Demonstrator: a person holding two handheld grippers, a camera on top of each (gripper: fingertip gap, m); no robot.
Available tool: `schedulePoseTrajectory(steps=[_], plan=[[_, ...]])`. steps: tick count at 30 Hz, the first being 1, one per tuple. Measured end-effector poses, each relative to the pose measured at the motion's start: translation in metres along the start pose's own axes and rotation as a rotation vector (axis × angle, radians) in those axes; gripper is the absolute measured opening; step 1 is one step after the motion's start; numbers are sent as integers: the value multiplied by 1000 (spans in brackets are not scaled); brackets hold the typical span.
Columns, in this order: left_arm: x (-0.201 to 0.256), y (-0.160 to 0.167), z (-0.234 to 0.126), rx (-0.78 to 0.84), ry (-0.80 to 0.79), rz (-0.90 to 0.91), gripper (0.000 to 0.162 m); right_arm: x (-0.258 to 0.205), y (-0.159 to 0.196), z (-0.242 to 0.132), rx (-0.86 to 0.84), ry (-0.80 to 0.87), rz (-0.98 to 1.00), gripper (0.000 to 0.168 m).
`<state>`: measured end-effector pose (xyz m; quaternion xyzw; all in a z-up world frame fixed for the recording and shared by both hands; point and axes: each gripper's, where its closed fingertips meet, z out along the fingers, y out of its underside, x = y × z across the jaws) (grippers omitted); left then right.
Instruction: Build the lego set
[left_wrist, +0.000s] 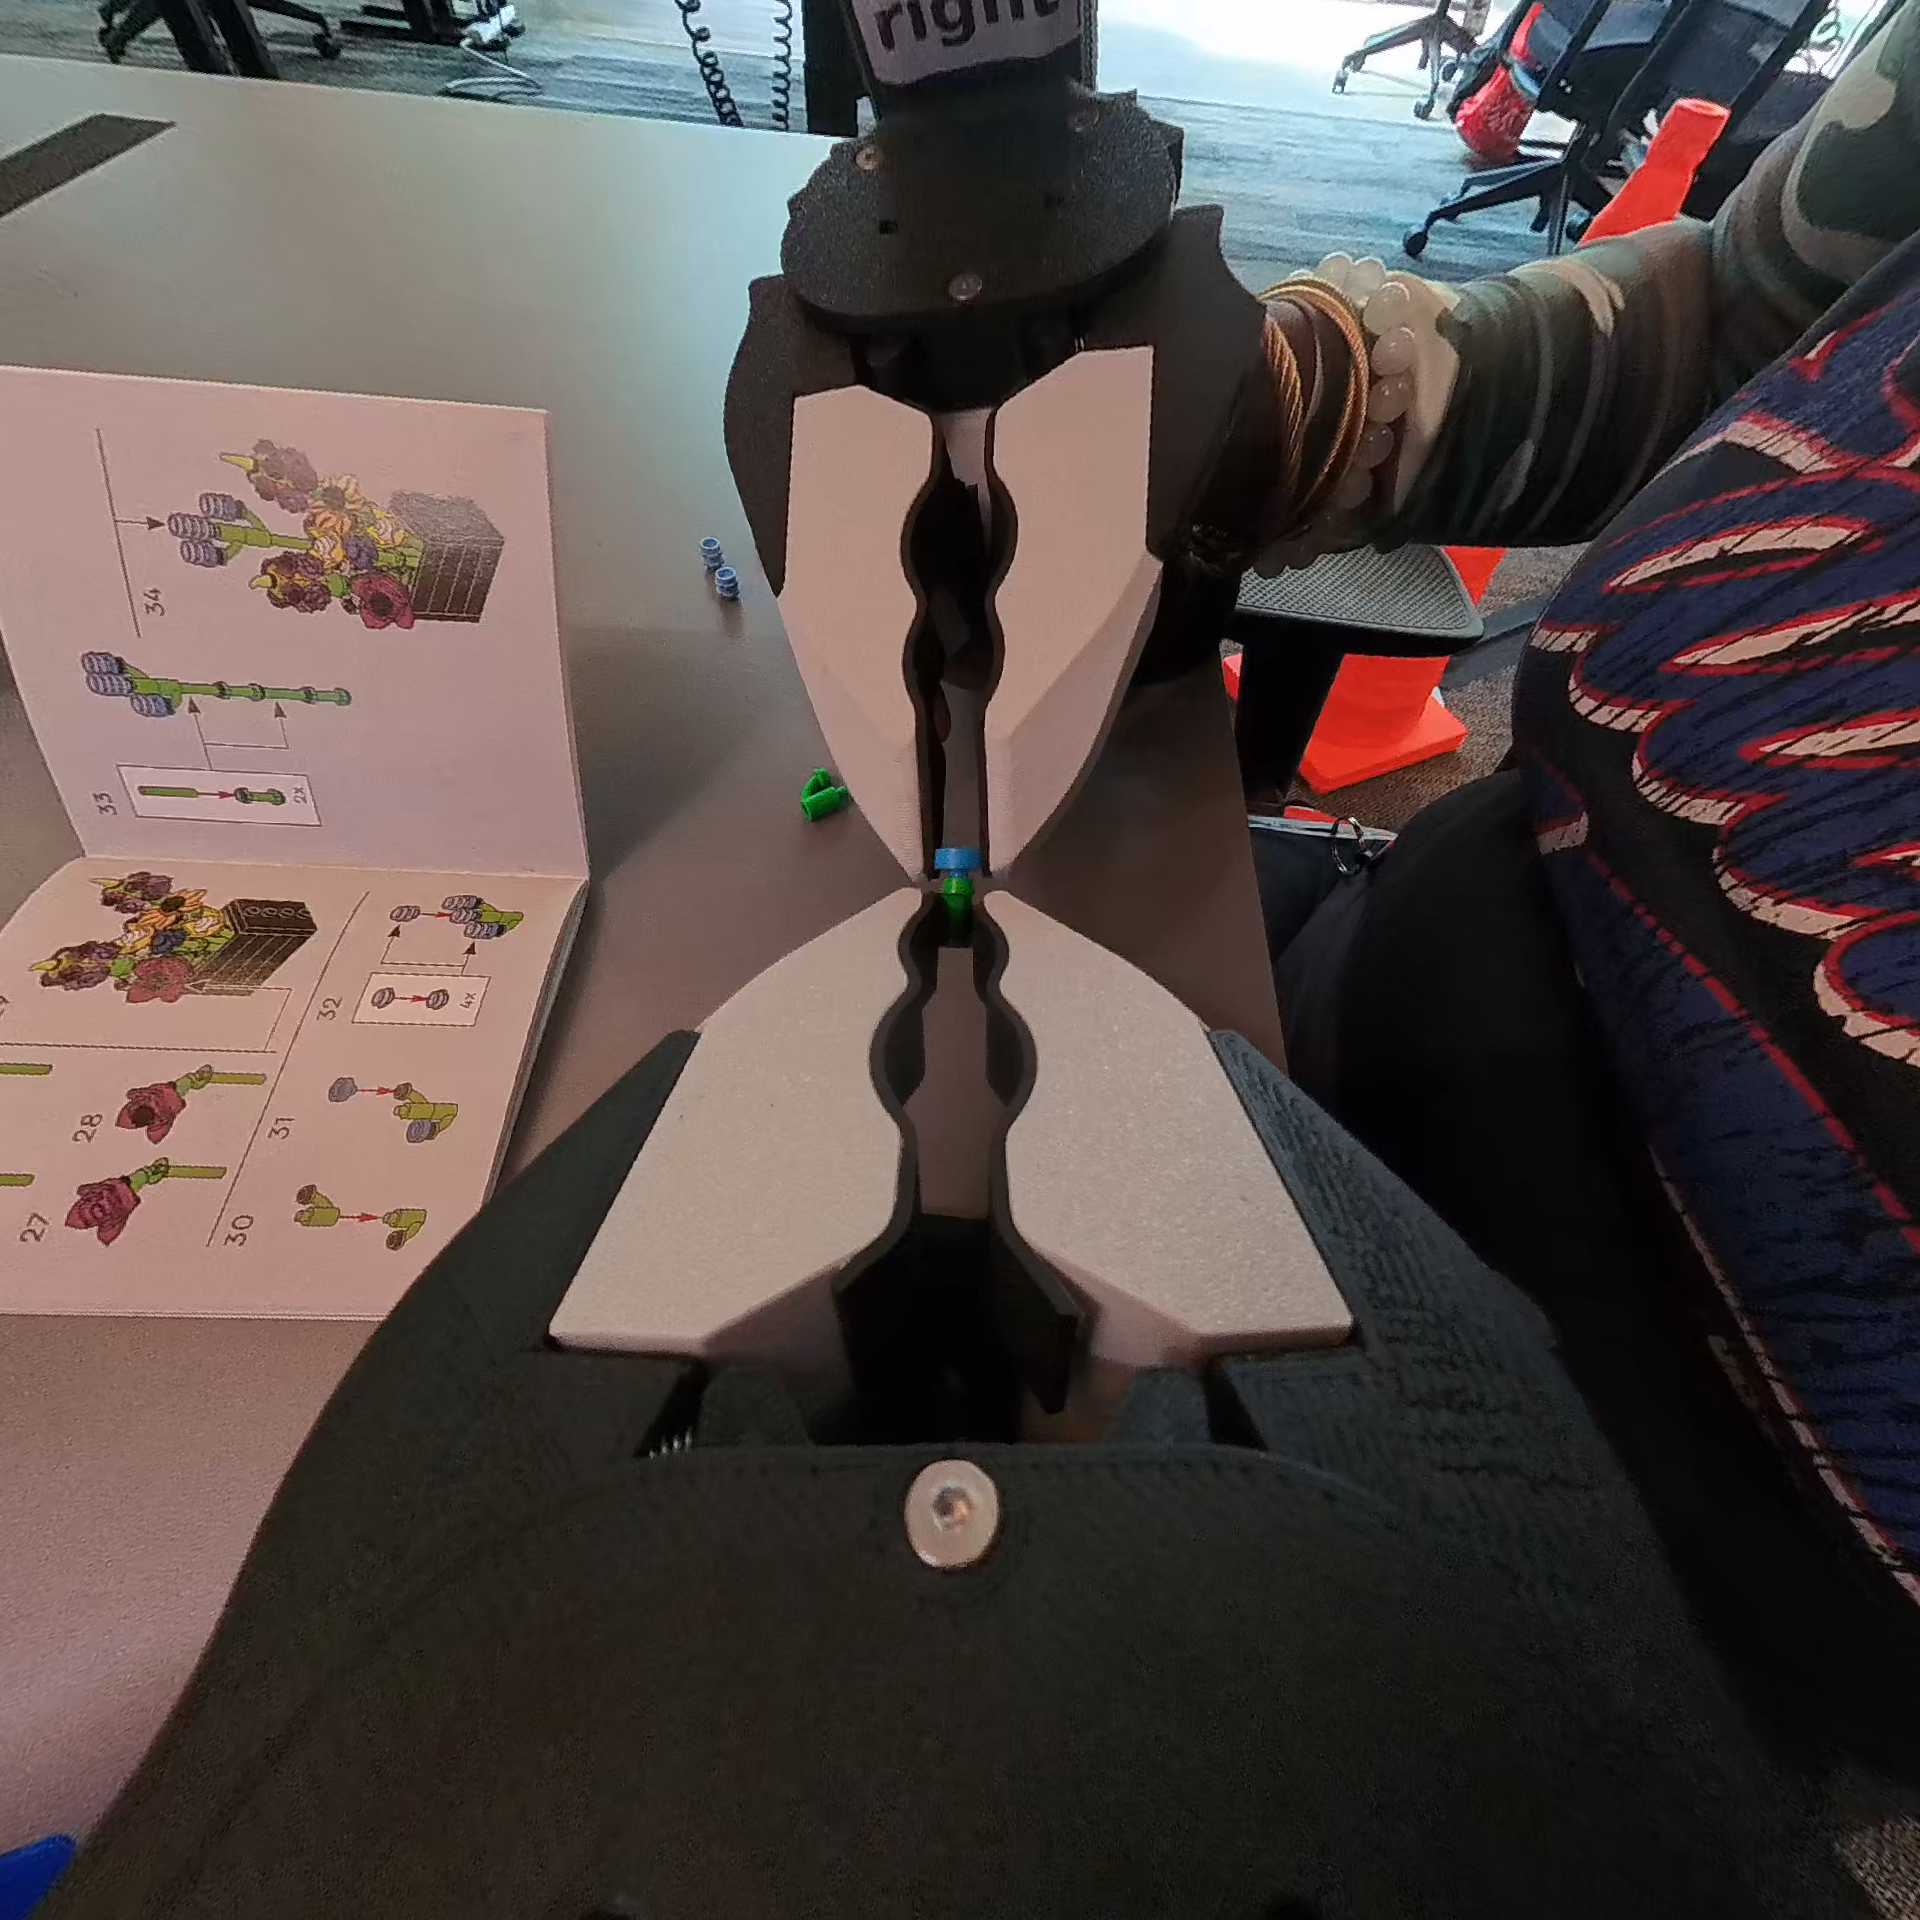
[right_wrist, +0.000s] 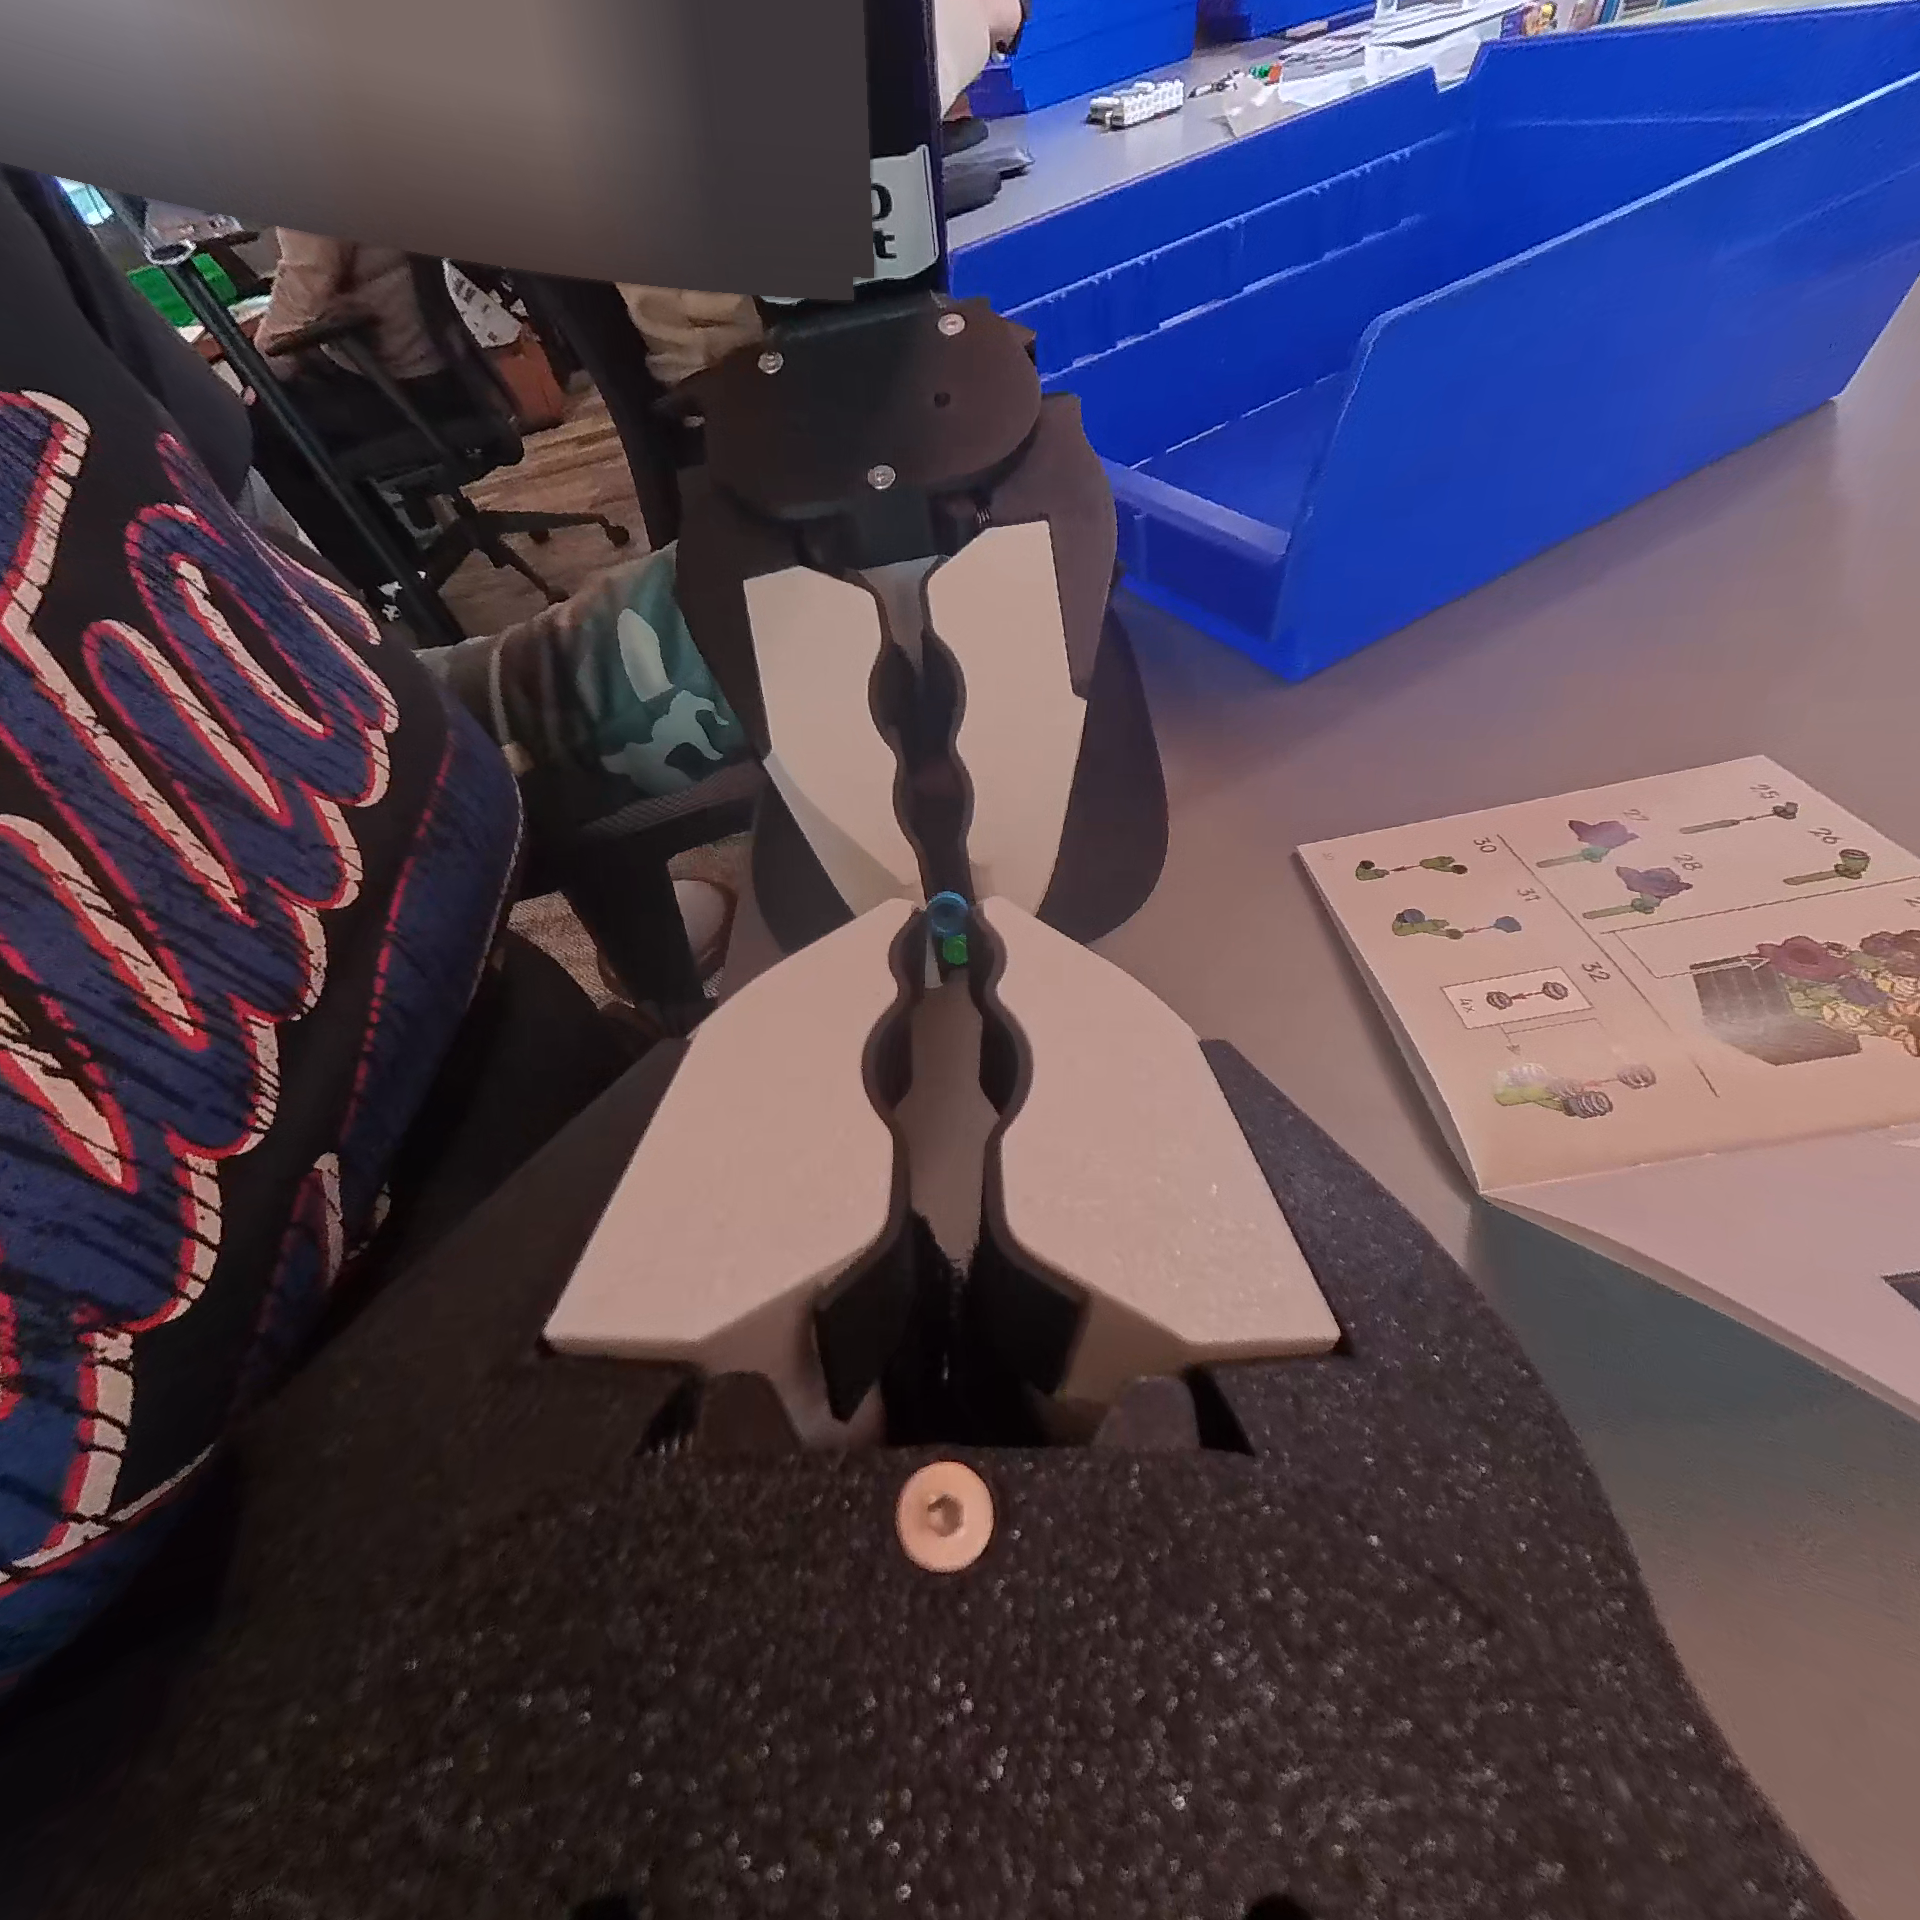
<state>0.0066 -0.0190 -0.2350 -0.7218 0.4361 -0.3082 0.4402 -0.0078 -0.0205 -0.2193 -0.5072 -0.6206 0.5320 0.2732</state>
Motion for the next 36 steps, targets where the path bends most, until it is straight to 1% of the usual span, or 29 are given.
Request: schedulePoseTrajectory(steps=[3, 5, 6, 7, 10, 13, 15, 16, 17, 20, 23, 26, 30, 36], plan=[[0, 0, 0, -1, -6, 8, 6, 1, 1, -2, -25, 21, -12, 9], [-2, -2, -2, 20, -15, -7, 6, 7, 0, -15, -59, 66, -23, 25], [-3, -4, -3, 35, -13, -19, 6, 14, 0, -27, -82, 110, -36, 29], [-4, -5, -5, 50, -11, -32, 6, 21, 1, -42, -107, 154, -47, 30], [-7, -9, -8, 84, -3, -62, 6, 46, 12, -96, -224, 324, -15, 29], [-7, -10, -9, 92, 3, -71, 6, 68, 44, -146, -436, 499, 26, 21], [-7, -9, -8, 86, 3, -72, 6, 73, 64, -165, -563, 538, 36, 17], [-7, -8, -7, 81, 4, -71, 6, 76, 69, -171, -593, 552, 33, 16], [-7, -8, -7, 77, 4, -70, 6, 79, 71, -172, -601, 558, 31, 15], [-7, -7, -6, 66, 4, -72, 6, 81, 70, -162, -593, 496, 17, 13], [-7, -6, -5, 57, 6, -73, 6, 89, 75, -156, -659, 461, -35, 12], [-8, -6, -5, 52, 0, -72, 6, 95, 78, -150, -690, 424, -30, 8], [-7, -5, -4, 45, -6, -65, 6, 98, 81, -145, -714, 397, -18, 13], [-7, -3, -2, 30, -3, -68, 6, 100, 87, -143, -737, 393, -10, 13]])
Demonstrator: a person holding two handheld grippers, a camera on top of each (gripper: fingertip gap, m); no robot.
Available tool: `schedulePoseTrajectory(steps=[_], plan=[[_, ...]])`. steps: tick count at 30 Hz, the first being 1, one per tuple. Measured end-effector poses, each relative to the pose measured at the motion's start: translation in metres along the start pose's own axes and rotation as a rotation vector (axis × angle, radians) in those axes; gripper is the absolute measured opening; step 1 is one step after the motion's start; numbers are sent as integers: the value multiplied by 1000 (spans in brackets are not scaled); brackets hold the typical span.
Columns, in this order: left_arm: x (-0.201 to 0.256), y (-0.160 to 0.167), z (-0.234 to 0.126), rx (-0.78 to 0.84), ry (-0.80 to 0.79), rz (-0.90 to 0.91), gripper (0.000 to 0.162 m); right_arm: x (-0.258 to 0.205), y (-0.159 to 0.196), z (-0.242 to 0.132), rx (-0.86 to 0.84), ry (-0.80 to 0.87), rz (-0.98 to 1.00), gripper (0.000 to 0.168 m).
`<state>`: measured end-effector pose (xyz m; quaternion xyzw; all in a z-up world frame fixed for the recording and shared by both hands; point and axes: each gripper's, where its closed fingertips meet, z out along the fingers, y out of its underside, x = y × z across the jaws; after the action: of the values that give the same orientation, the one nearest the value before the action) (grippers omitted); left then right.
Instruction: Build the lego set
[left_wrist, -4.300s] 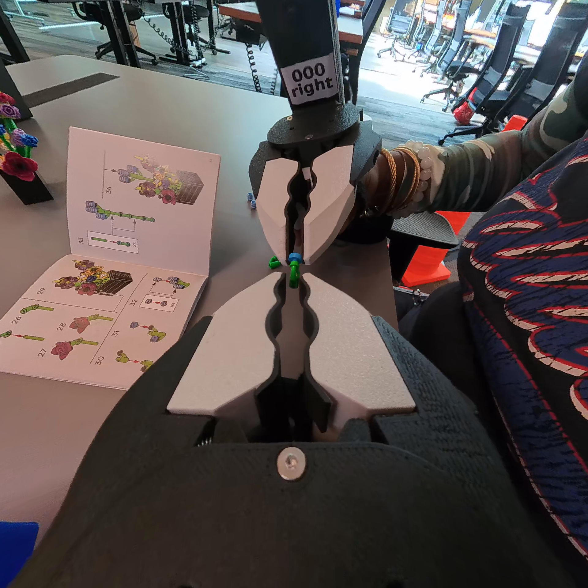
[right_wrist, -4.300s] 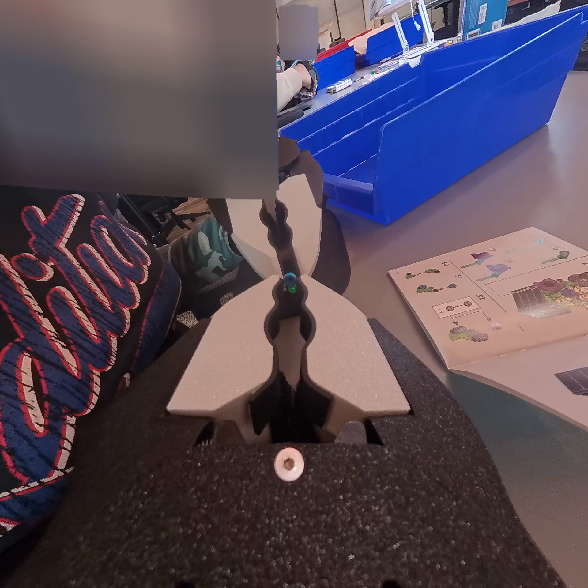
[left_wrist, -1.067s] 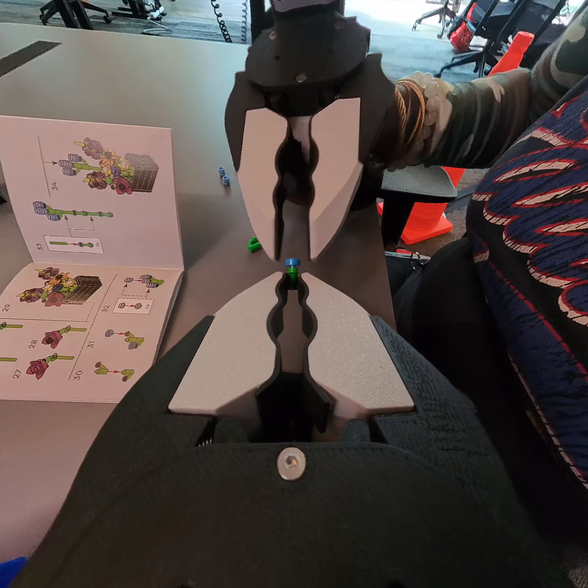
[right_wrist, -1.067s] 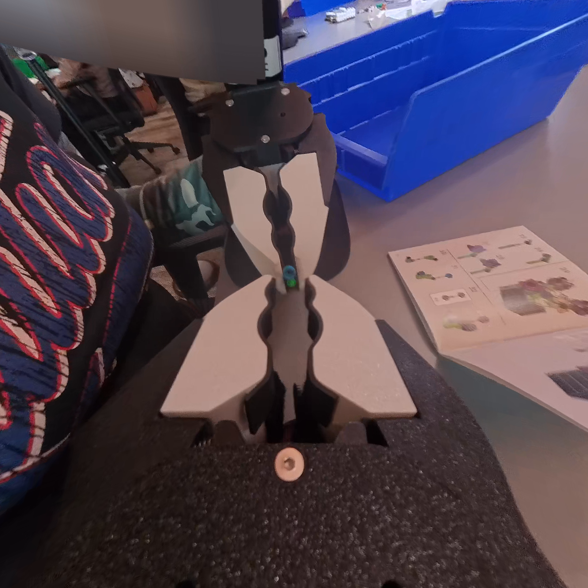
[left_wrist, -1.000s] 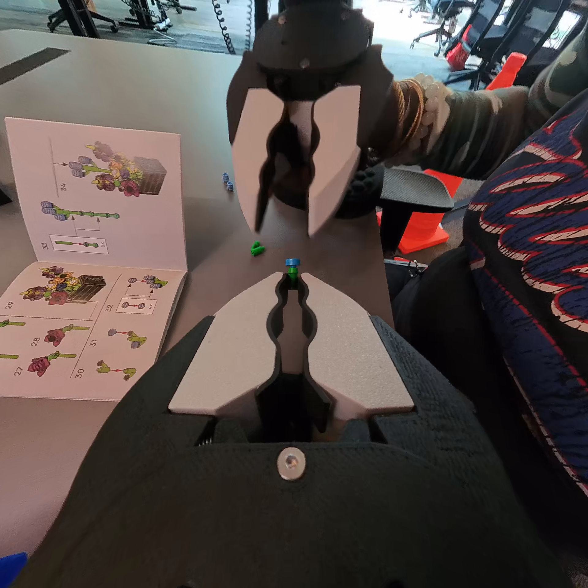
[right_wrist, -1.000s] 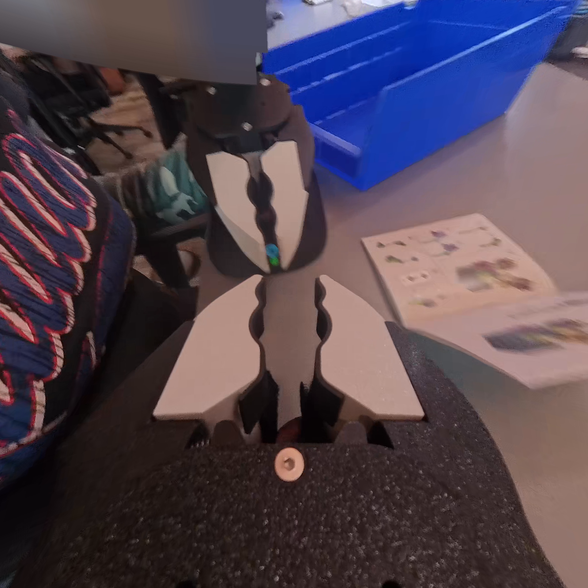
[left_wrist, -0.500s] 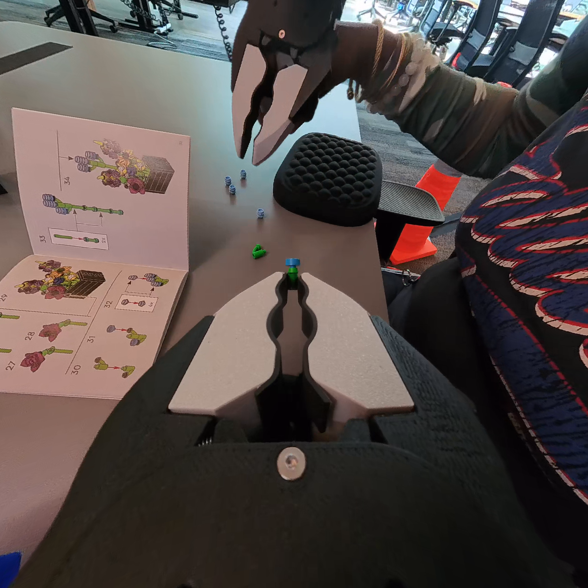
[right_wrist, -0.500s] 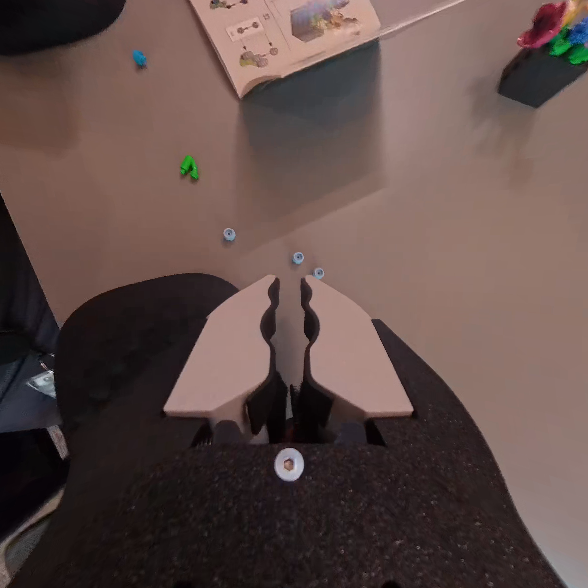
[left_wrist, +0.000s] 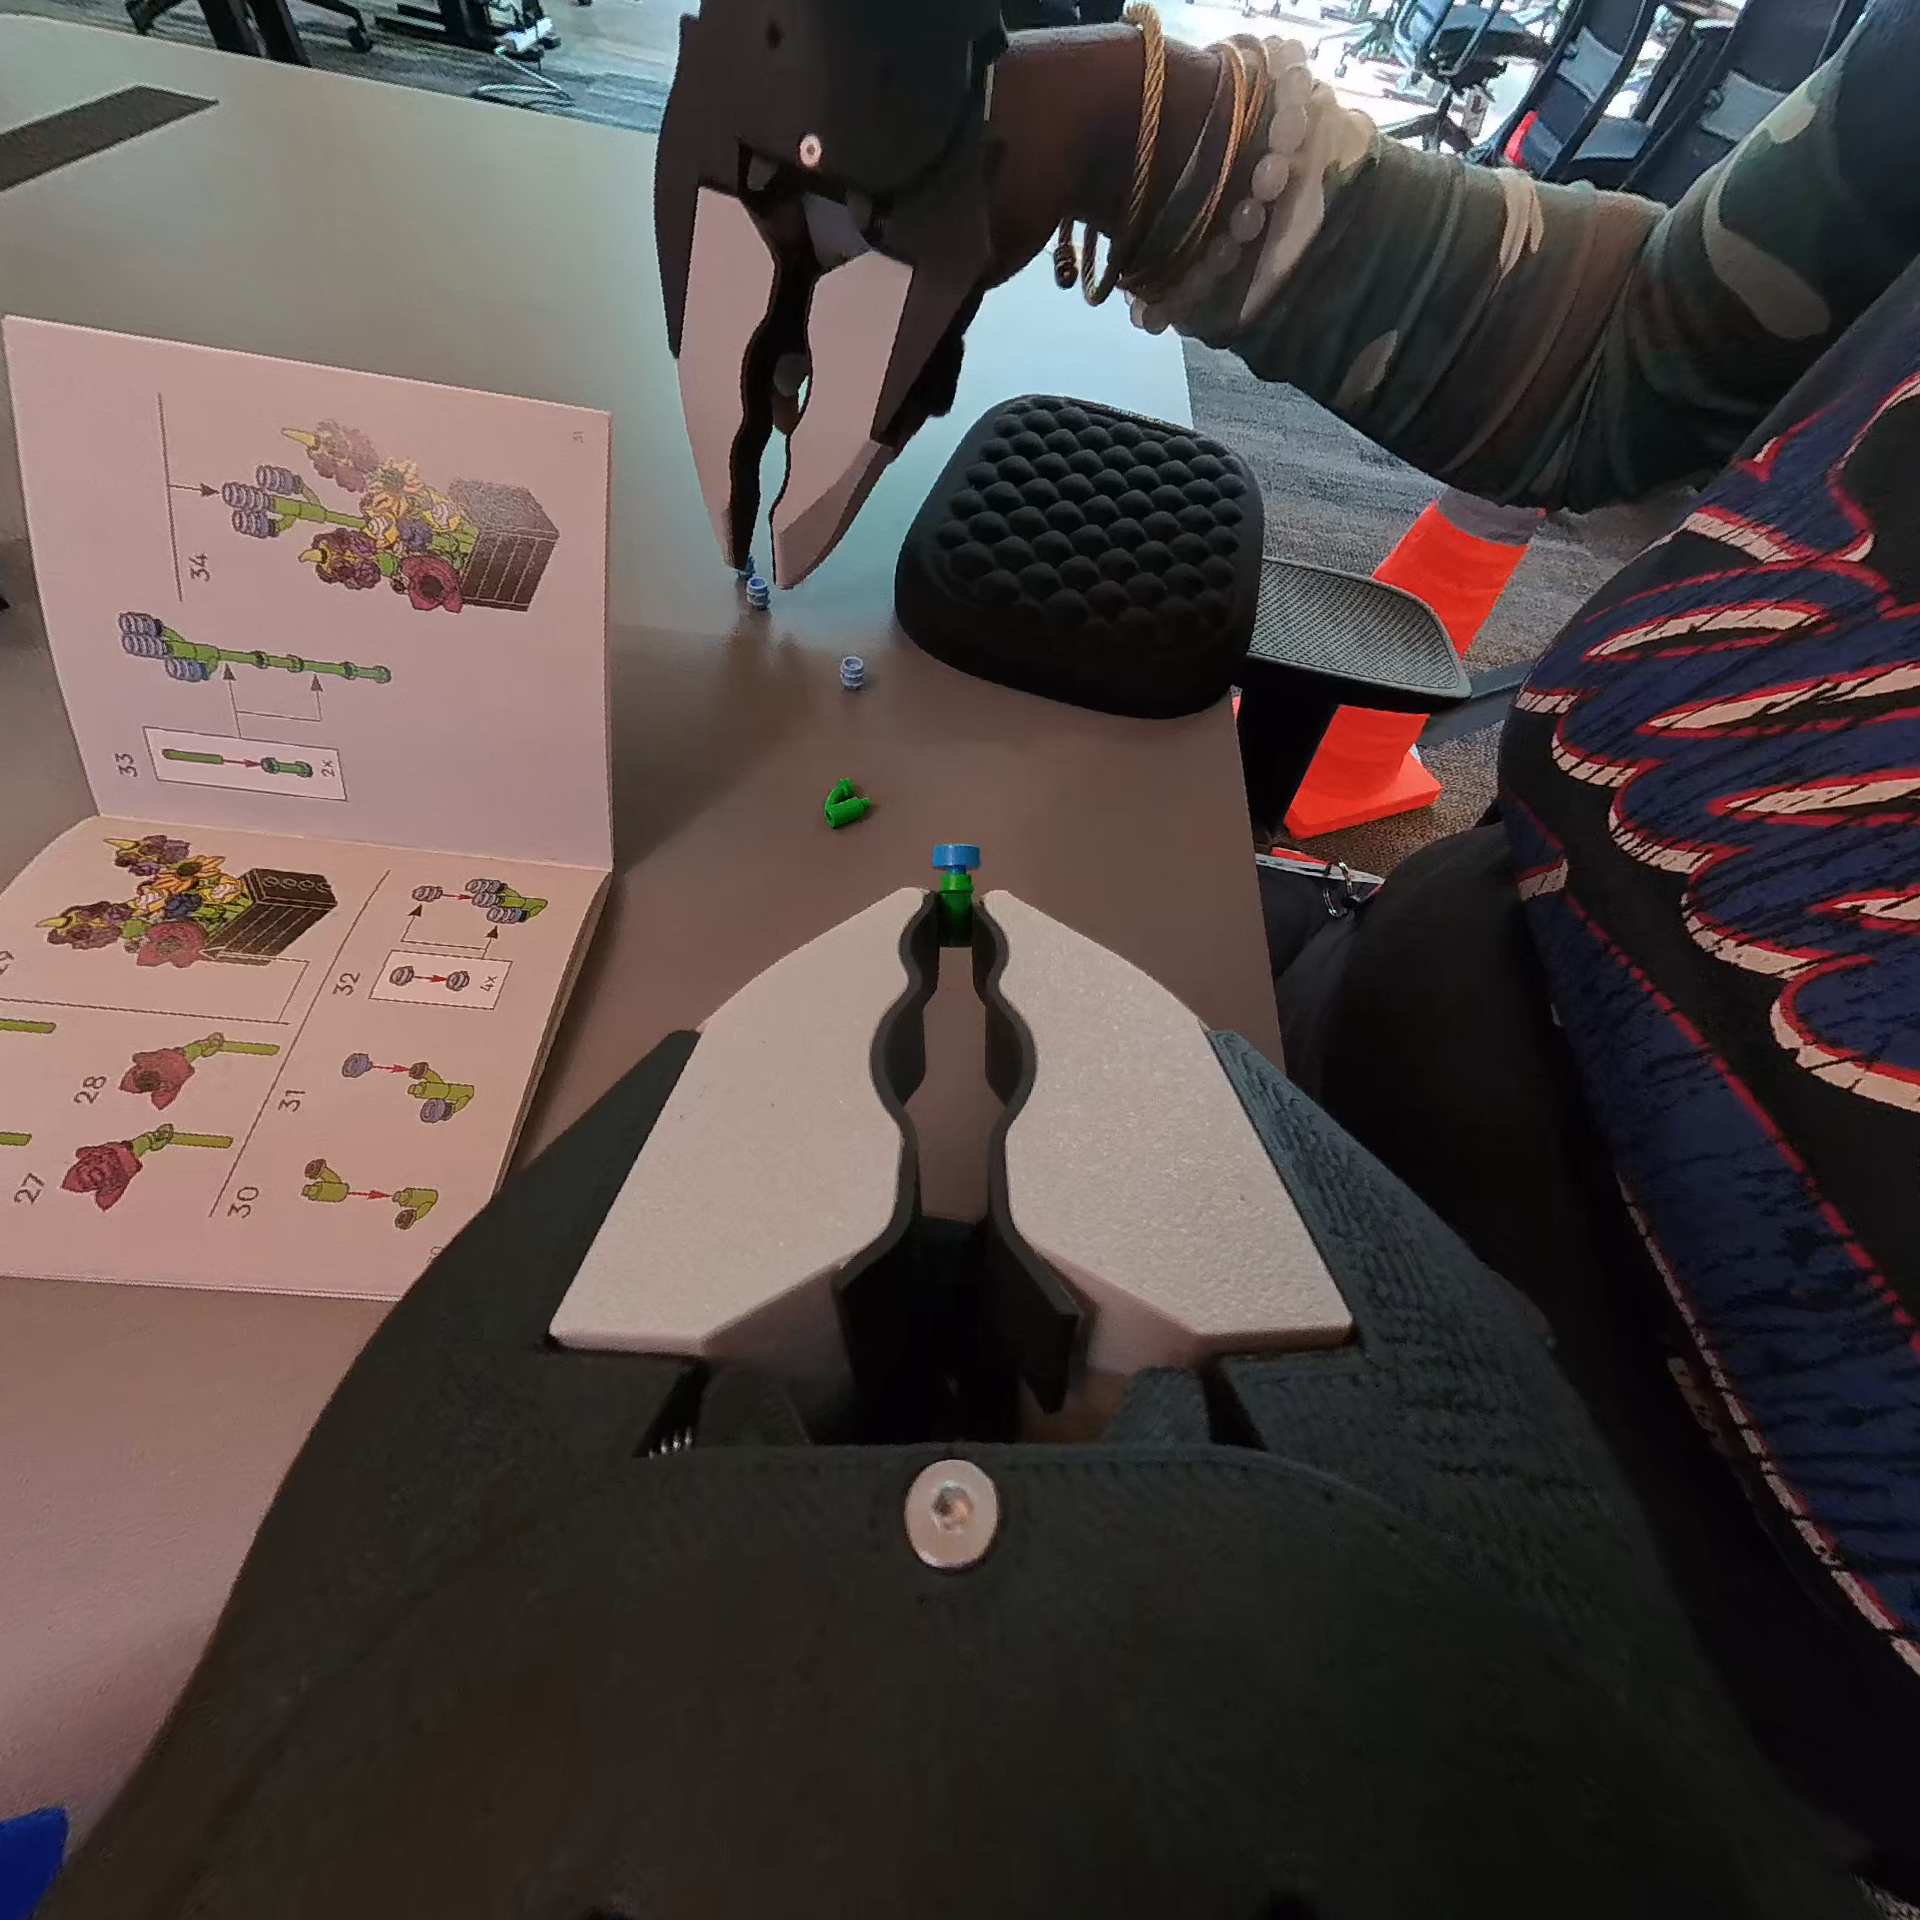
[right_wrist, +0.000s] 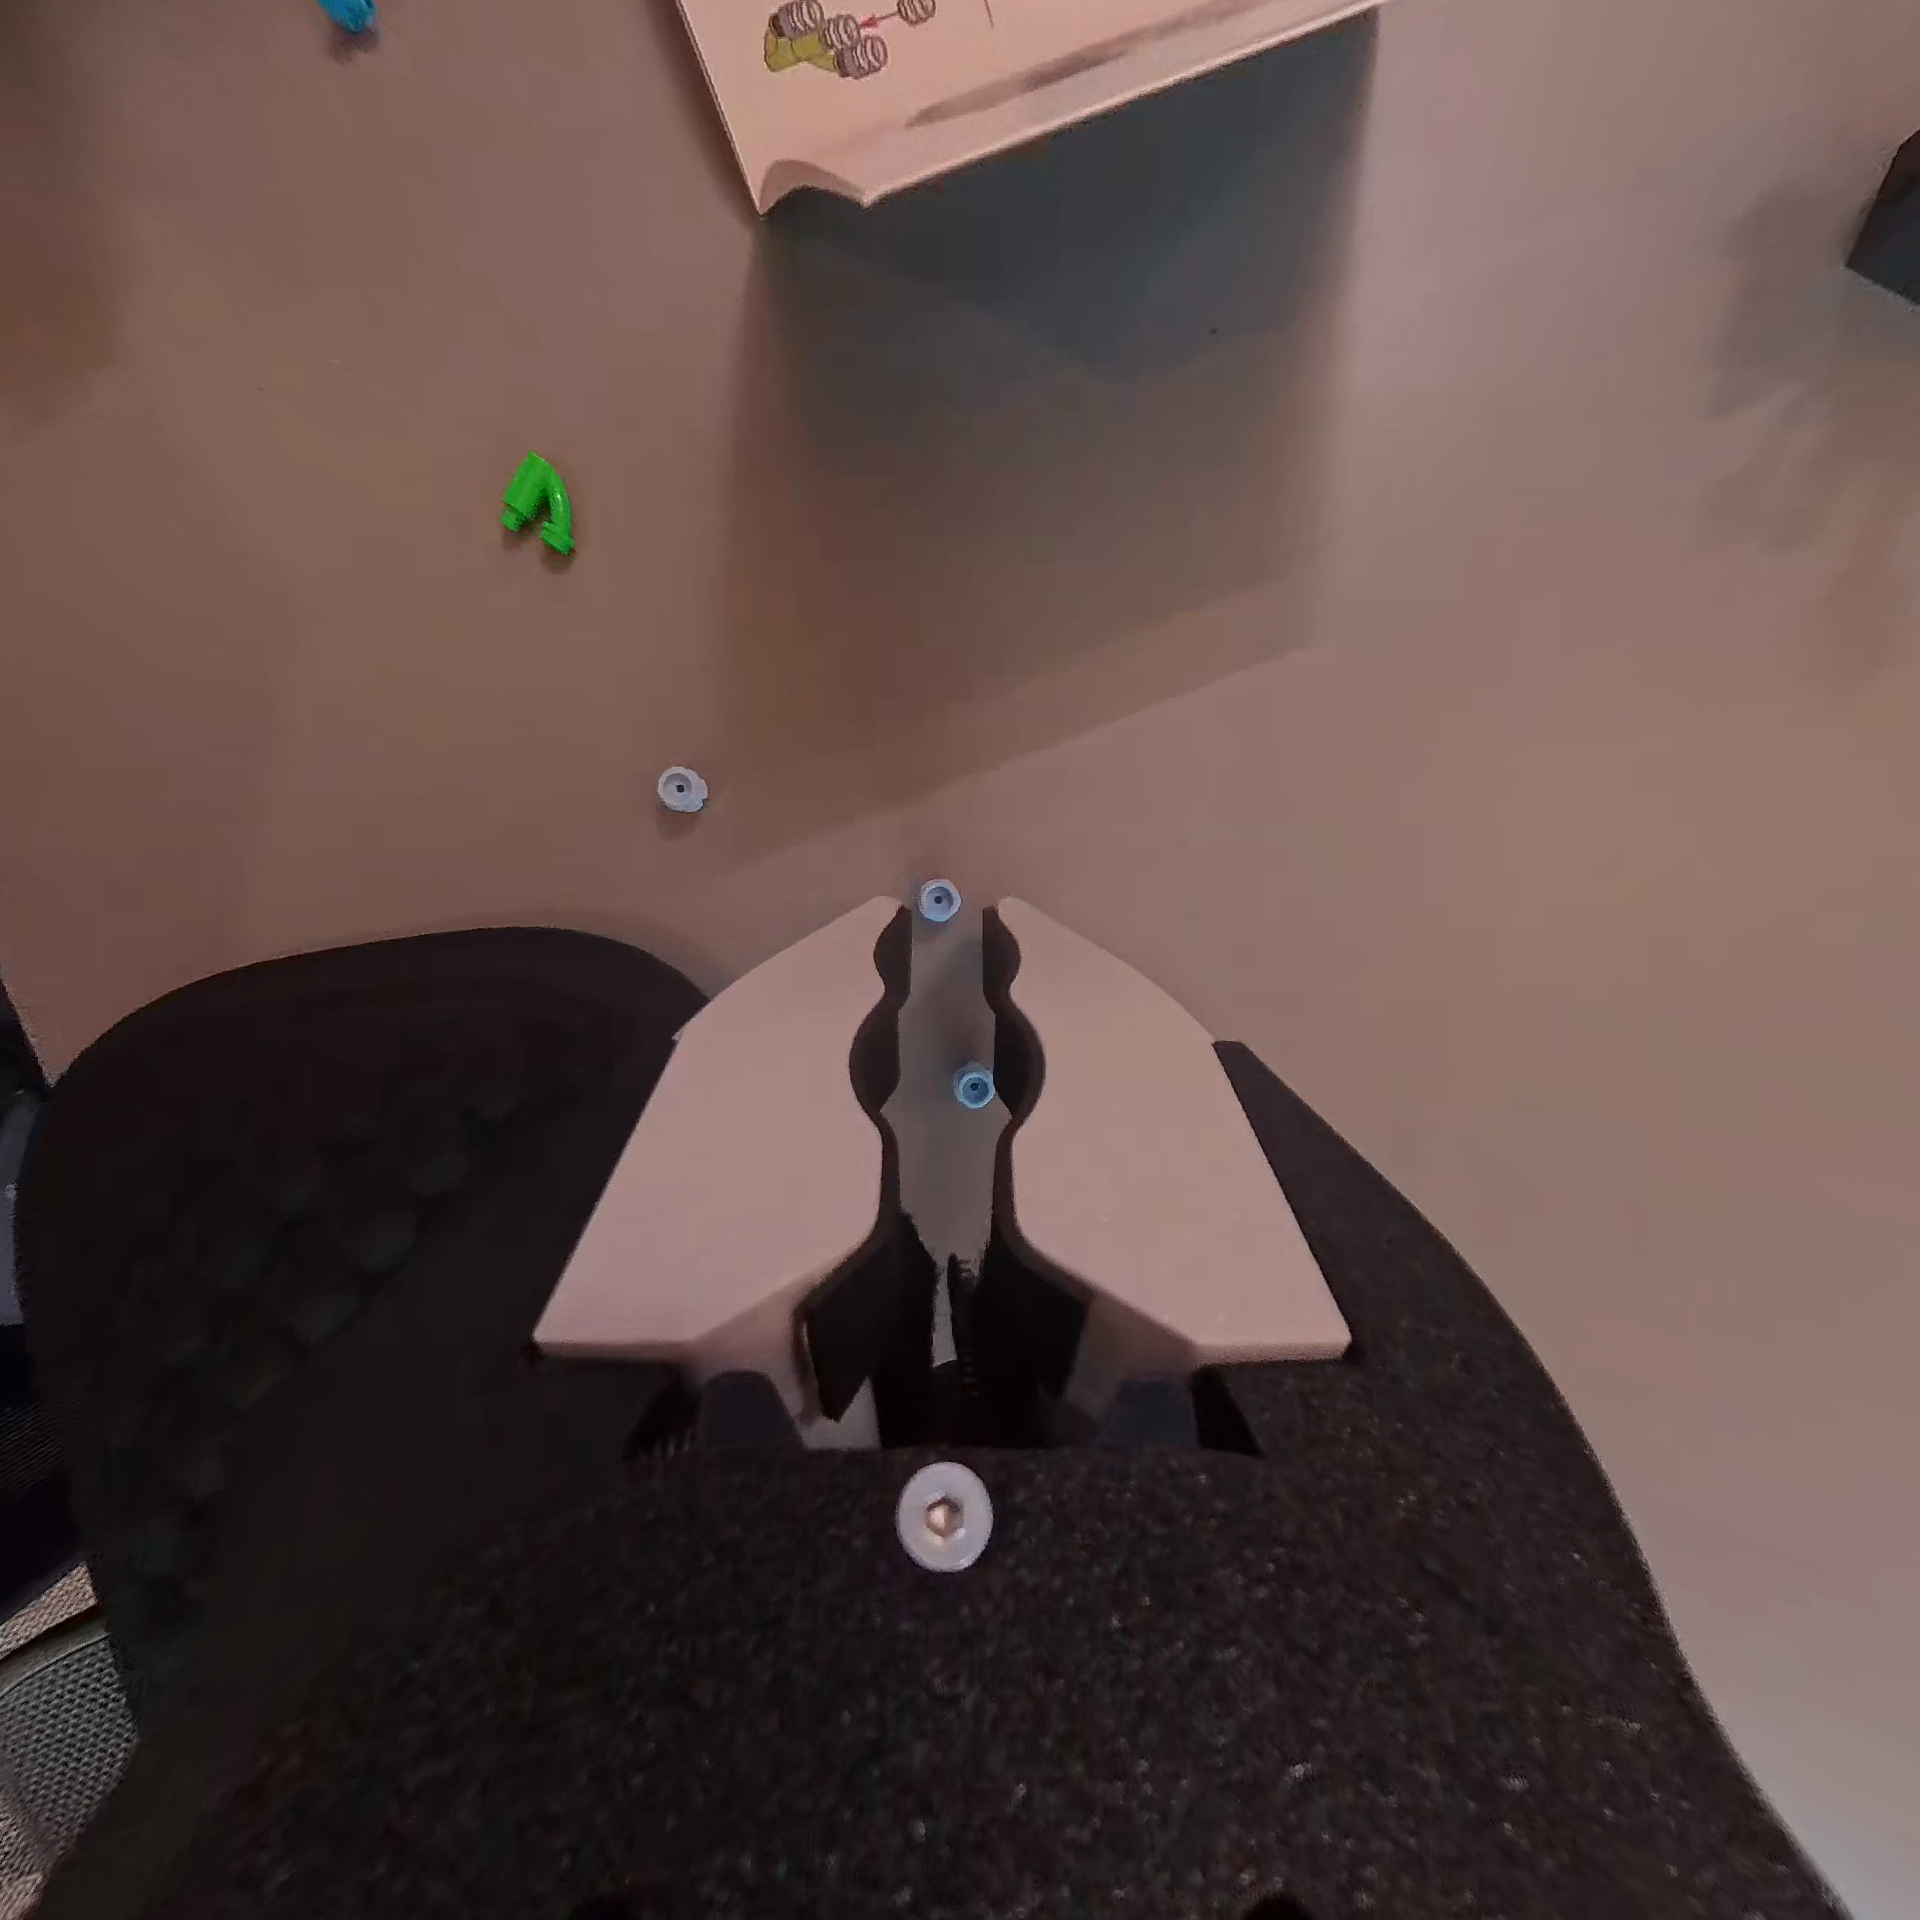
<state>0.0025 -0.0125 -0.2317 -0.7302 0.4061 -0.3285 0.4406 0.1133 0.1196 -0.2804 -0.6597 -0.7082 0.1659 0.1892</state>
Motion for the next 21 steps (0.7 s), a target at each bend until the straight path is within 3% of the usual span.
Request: schedulePoseTrajectory(steps=[11, 17, 21], plan=[[-3, 0, 0, -4, -12, -15, 6, -5, -10, 1, 101, -26, 19, 7], [-8, -3, -2, 26, -30, -51, 6, -45, -82, -32, 604, -211, 69, 7], [-10, -5, -5, 51, -41, -67, 6, -63, -114, -51, 829, -317, 129, 7]])
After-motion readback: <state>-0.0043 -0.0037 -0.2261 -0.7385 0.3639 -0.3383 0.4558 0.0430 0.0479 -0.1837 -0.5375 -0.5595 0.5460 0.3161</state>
